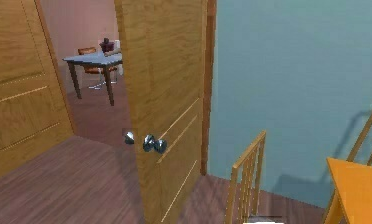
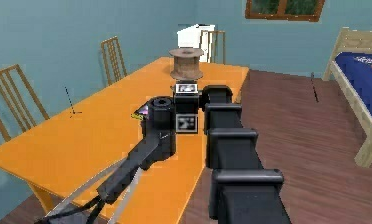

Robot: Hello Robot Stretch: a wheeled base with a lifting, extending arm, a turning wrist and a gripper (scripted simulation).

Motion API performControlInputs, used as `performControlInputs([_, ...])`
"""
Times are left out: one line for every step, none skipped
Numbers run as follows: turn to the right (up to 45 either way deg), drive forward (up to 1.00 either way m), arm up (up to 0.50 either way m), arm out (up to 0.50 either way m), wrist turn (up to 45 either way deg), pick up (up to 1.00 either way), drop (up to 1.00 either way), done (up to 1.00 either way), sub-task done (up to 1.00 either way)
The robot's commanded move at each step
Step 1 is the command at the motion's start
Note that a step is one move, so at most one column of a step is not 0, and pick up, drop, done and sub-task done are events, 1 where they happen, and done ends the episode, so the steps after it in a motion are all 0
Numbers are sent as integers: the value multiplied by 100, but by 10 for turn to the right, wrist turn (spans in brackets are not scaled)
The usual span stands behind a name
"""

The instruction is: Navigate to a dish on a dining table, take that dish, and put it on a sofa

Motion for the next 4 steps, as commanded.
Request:
performControlInputs([0, 0, 0, -16, 0, 0, 0, 0, 0])
performControlInputs([-450, 0, 0, 0, 0, 0, 0, 0, 0])
performControlInputs([-450, 0, 0, 0, 0, 0, 0, 0, 0])
performControlInputs([-210, 0, 0, 0, 0, 0, 0, 0, 0])
